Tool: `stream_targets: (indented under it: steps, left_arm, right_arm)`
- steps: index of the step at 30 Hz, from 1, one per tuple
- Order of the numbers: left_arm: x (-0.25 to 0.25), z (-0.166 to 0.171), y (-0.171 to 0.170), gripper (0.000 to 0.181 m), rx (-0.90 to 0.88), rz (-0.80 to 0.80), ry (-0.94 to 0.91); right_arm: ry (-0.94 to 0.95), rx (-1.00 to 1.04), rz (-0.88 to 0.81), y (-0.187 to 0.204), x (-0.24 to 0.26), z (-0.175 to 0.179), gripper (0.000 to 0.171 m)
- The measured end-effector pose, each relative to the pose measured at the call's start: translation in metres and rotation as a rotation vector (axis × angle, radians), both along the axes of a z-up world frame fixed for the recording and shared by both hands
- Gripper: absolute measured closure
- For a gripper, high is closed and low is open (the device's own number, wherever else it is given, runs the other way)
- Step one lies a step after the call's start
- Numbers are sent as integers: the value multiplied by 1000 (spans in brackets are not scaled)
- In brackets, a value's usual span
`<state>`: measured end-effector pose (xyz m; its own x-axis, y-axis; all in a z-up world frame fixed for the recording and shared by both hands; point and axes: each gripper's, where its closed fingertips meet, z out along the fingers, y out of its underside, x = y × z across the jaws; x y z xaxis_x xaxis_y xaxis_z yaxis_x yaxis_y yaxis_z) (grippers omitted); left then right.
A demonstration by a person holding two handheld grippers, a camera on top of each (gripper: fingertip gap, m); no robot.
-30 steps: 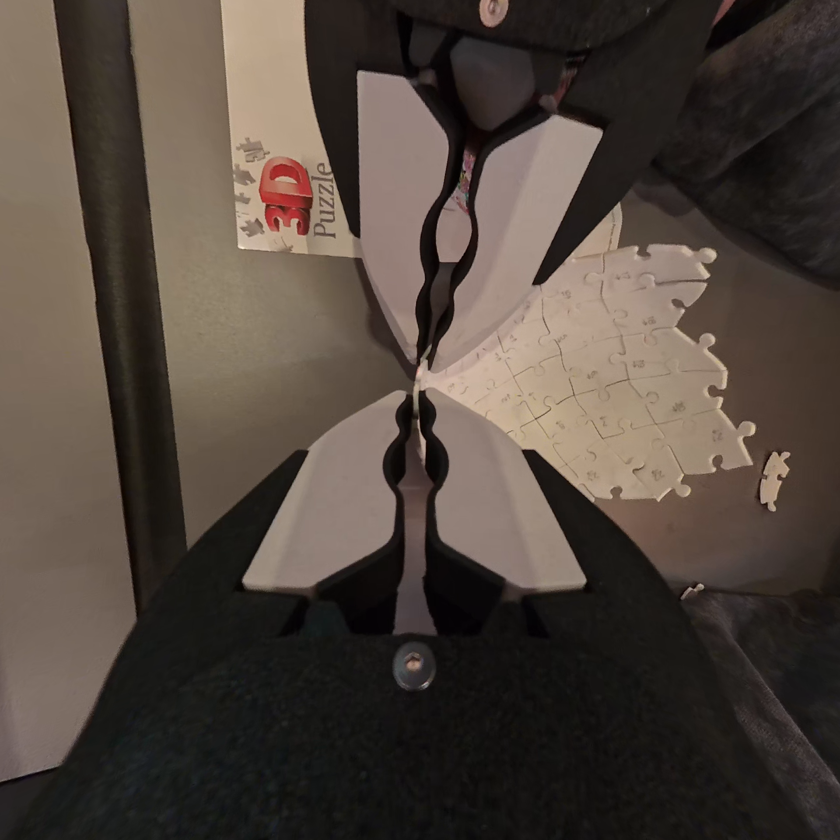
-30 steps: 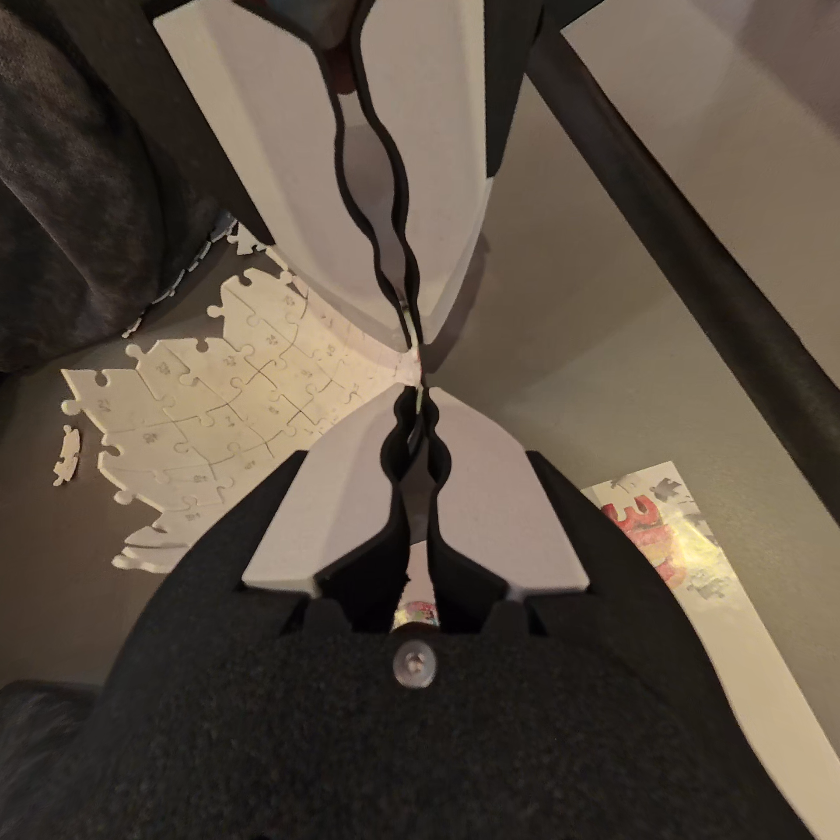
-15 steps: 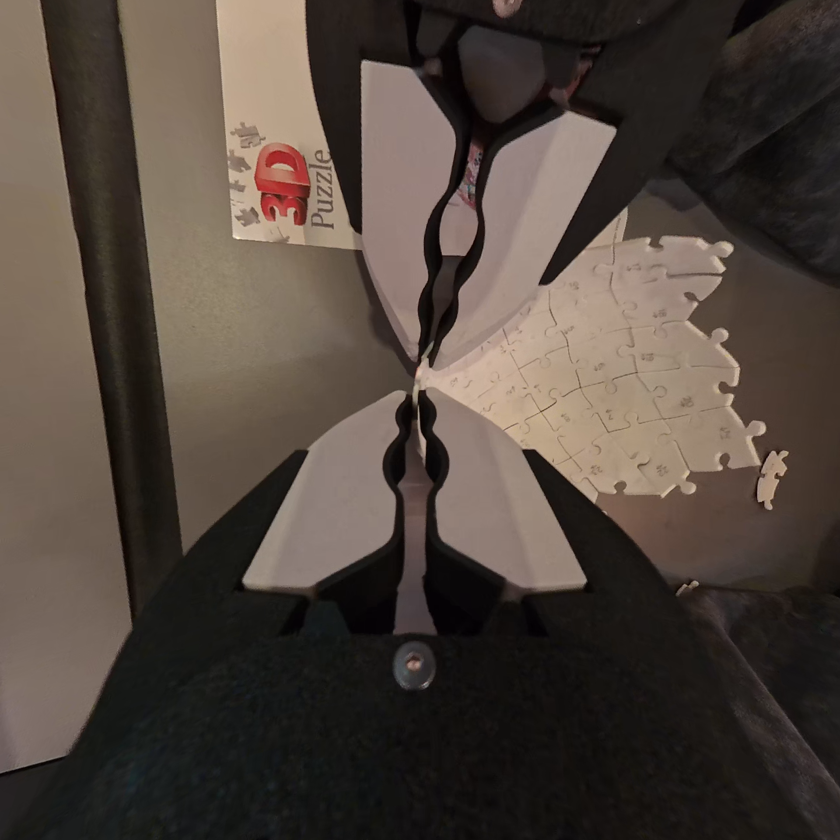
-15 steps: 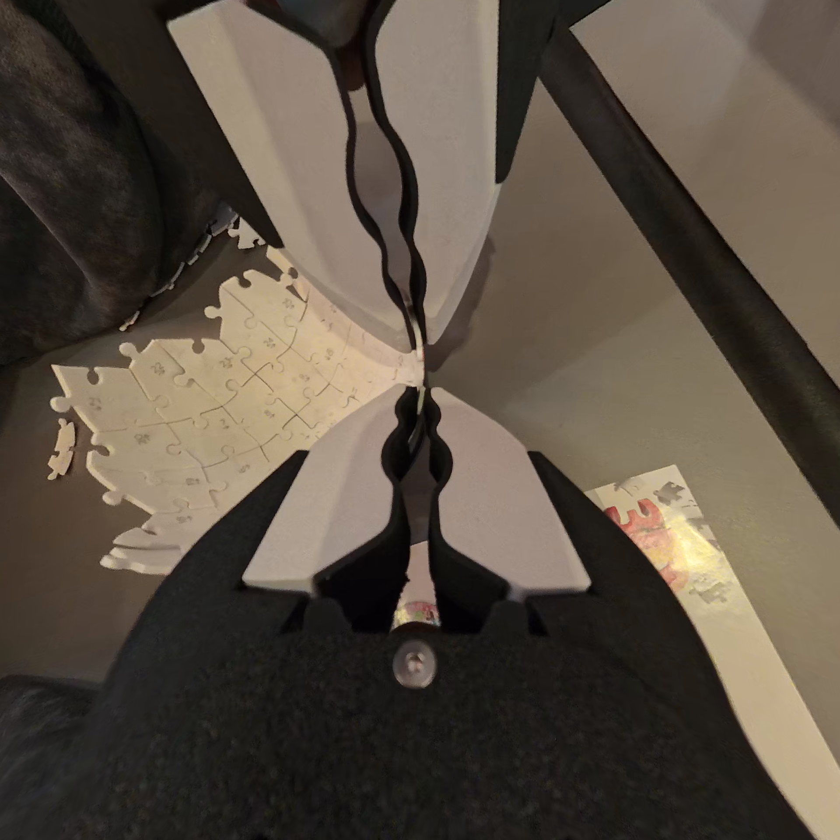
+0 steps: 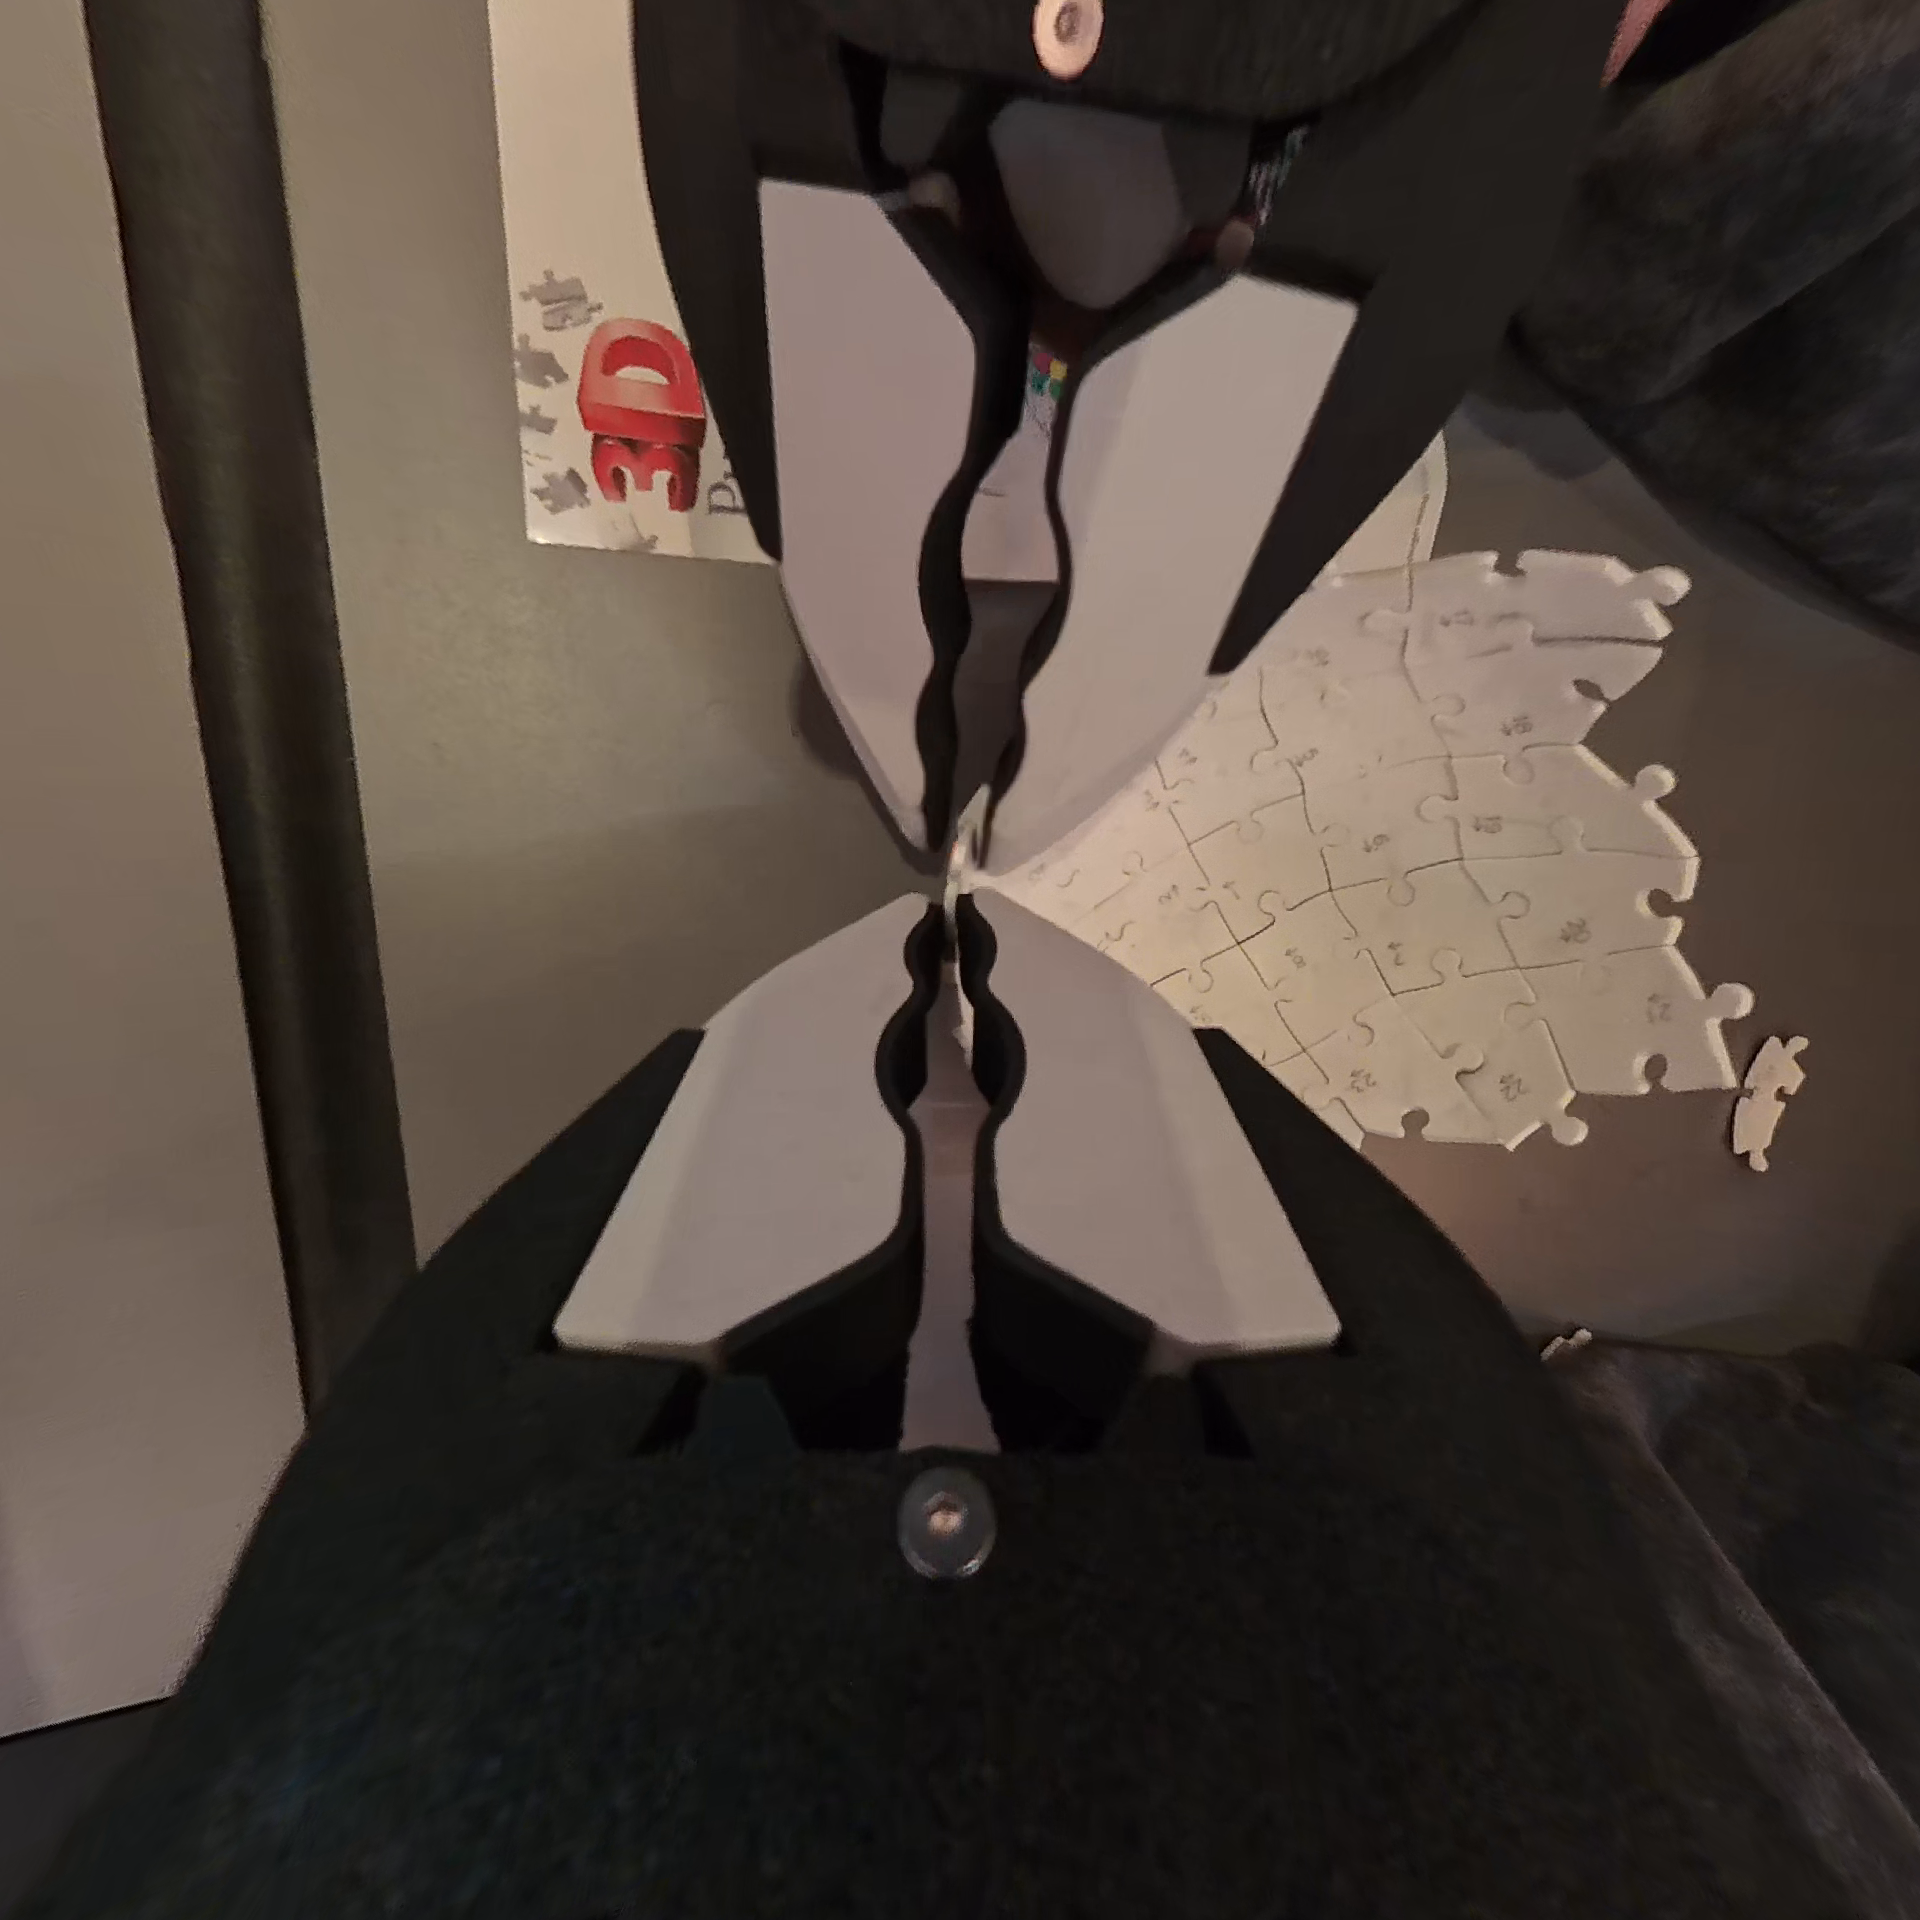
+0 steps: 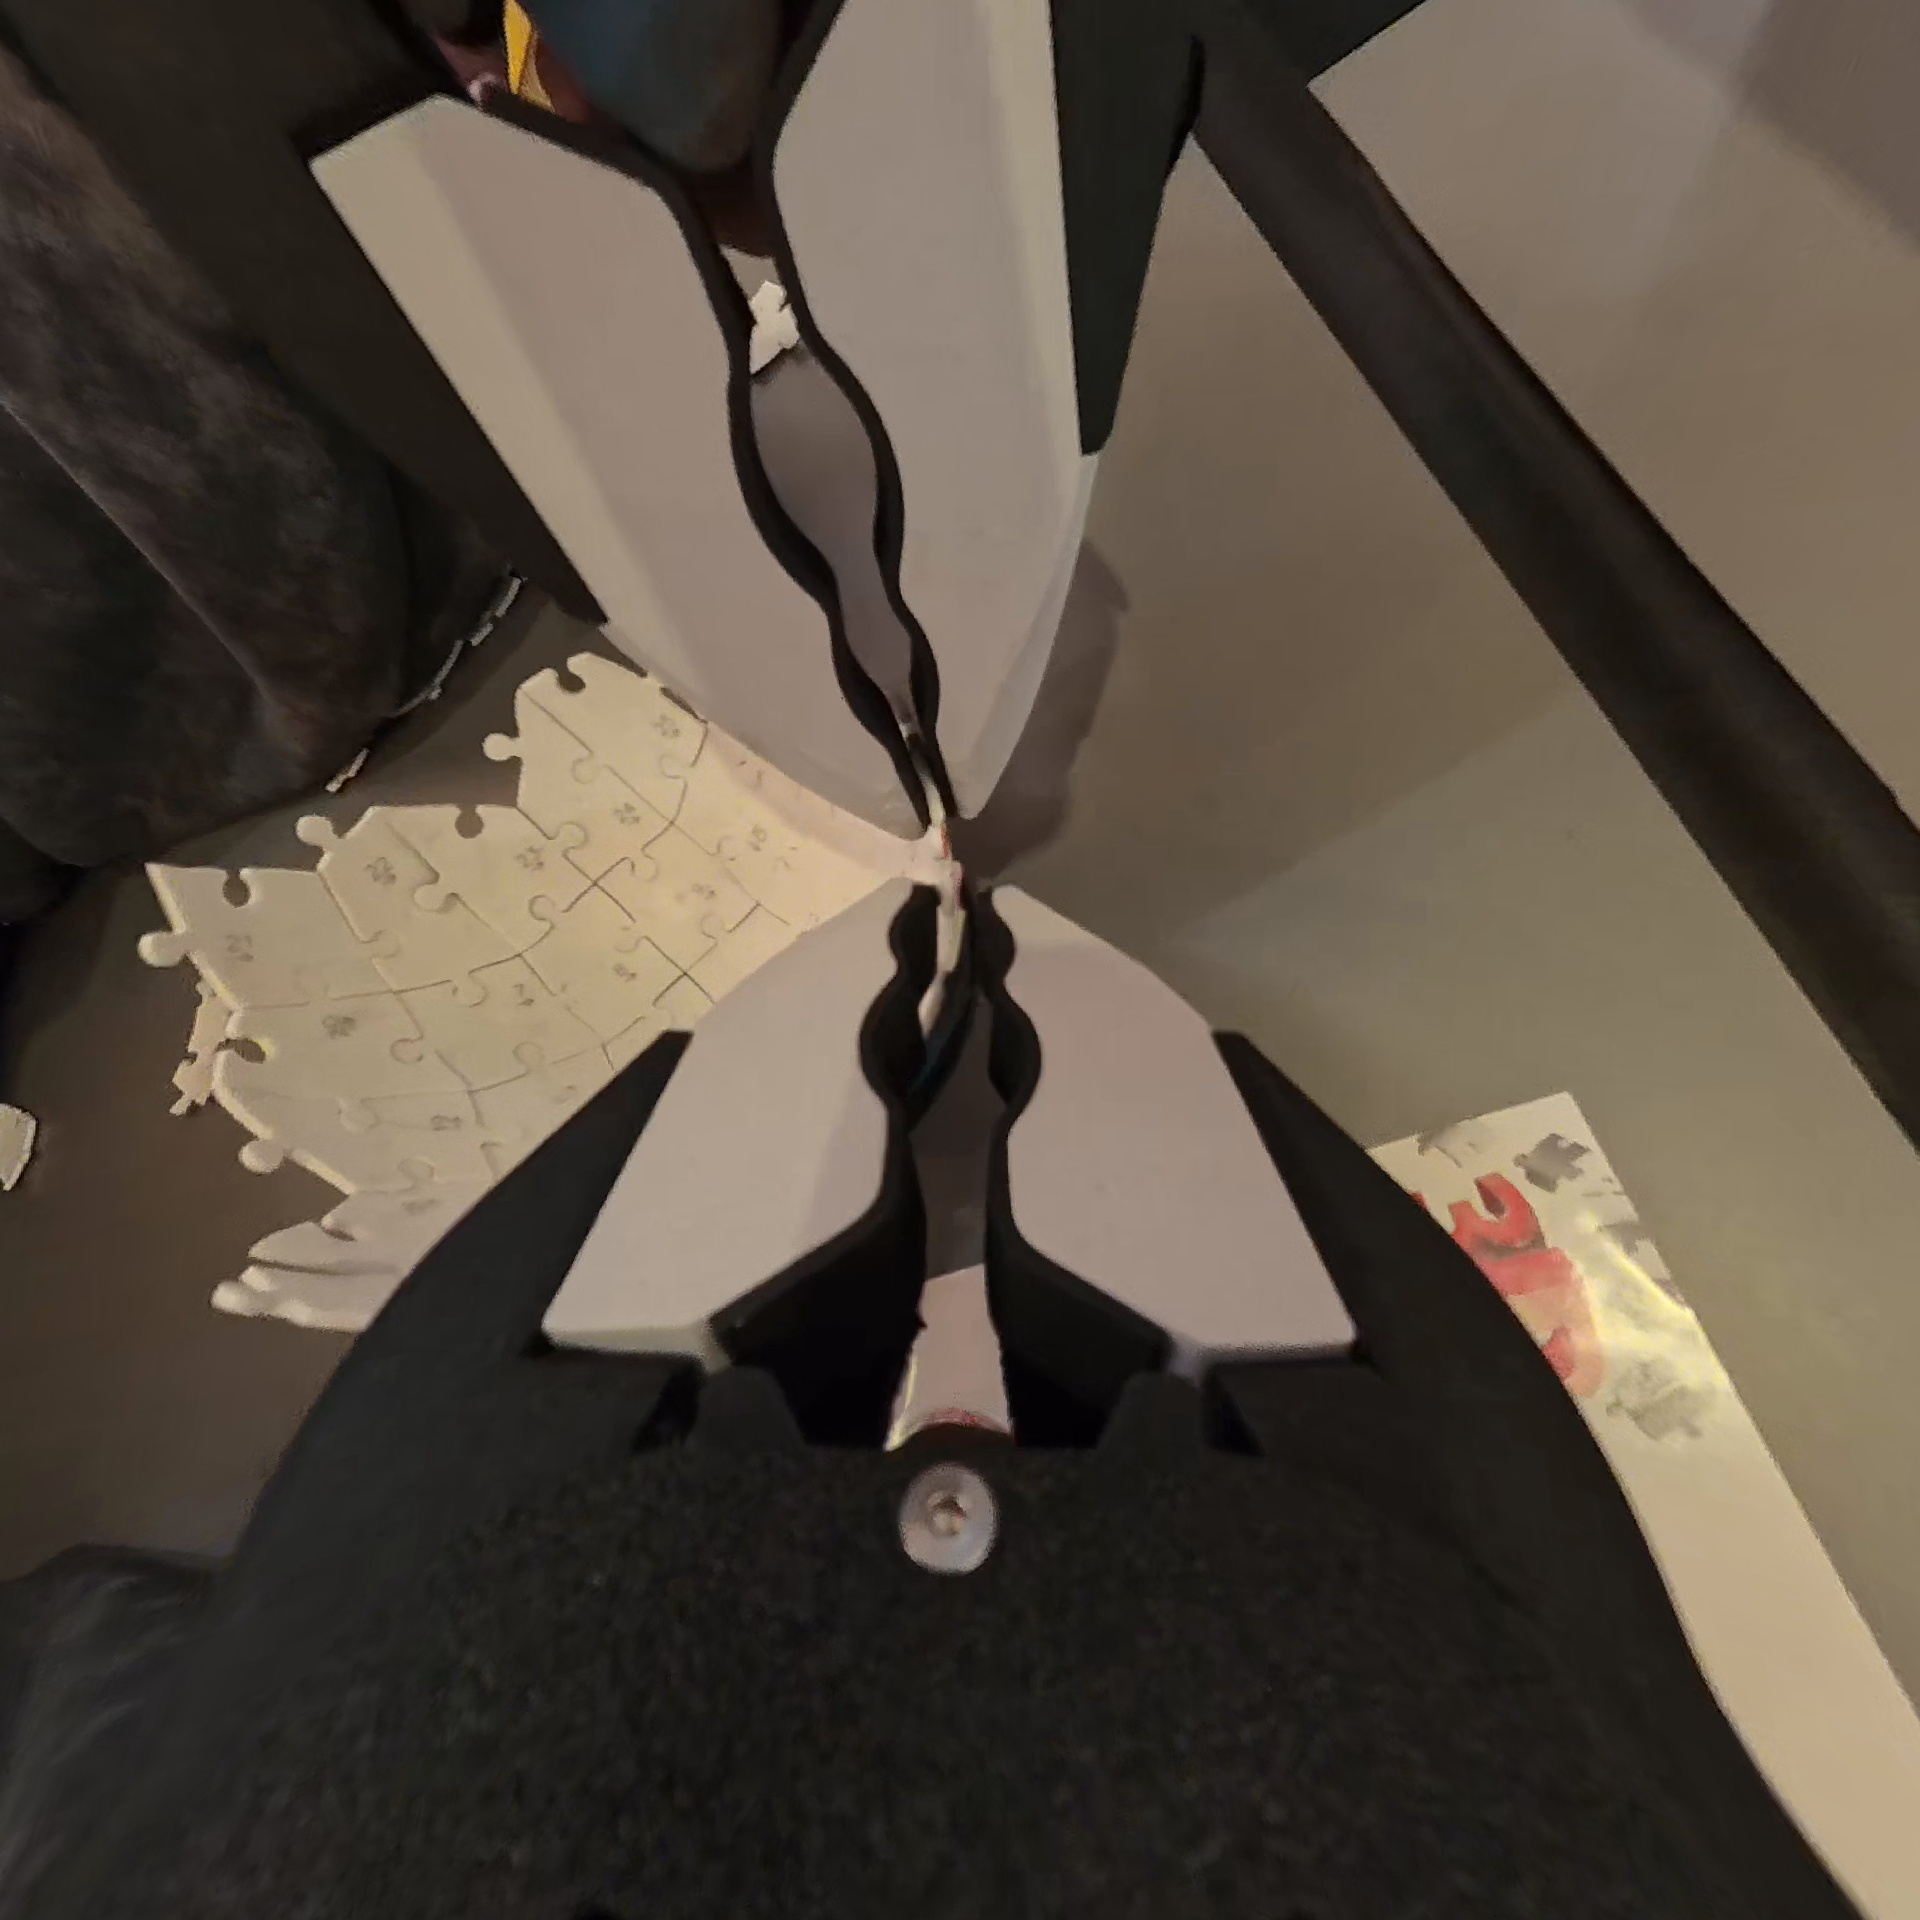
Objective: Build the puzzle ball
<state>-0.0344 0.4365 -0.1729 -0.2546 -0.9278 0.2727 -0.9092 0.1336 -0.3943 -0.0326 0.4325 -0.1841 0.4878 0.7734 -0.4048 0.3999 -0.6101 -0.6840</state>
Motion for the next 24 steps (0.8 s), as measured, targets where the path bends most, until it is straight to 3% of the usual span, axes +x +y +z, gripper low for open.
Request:
stream_targets:
  steps: [4, 7, 14, 17, 20, 24]
  left_arm:
    - [-2, 0, 2, 178, -16, 15, 6]
    - [-5, 0, 1, 166, -65, 30, 17]
    - [-9, 1, 2, 164, -105, 43, 28]
    - [-11, -2, 1, 166, -95, 35, 45]
    - [-12, -4, 1, 168, -85, 34, 52]
    - [-12, -1, 3, 168, -86, 38, 40]
  right_arm:
    - [5, -6, 4, 1, -2, 1, 167]
    - [26, -37, -7, 2, 0, 2, 168]
    - [20, -42, -1, 2, 1, 3, 168]
    - [14, -15, 5, 1, 1, 3, 166]
    - [24, -39, 8, -1, 0, 4, 152]
    - [3, -33, 15, 1, -2, 2, 152]
